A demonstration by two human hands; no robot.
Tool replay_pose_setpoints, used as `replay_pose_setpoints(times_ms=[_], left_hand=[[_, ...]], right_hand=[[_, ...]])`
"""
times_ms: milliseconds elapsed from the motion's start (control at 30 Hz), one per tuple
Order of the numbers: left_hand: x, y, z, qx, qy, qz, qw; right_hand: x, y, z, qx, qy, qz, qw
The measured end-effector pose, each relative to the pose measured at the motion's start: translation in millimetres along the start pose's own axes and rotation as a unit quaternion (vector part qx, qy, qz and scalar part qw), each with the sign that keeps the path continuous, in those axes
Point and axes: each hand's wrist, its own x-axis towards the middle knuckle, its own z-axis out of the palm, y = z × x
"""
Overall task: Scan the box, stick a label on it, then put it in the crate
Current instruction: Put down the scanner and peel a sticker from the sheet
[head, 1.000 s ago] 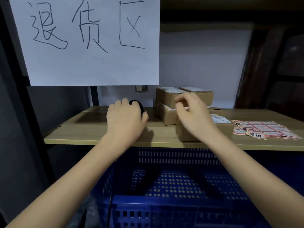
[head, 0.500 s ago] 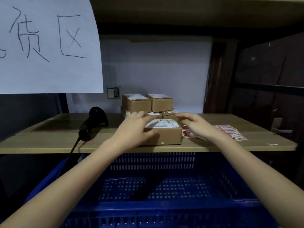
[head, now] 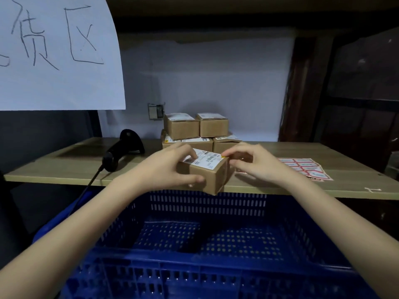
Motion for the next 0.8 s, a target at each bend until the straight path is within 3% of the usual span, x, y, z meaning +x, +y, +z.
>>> replay_pose_setpoints(times_ms=[167, 500, 800], left_hand=[[-6, 8, 6, 0.027, -0.004, -0.002, 1.0], [5, -28, -8, -0.097, -0.092, 0.054, 0.989], [15, -50, -7, -0.144, -0.108, 0.065, 0.982]], right_hand=[[-12, -8, 13, -0.015, 0.032, -0.037, 0.999], [-25, -27, 34, -0.054, 0.09, -0.073, 0.992], [-14, -34, 46, -0.086, 0.1, -0.071, 0.989]])
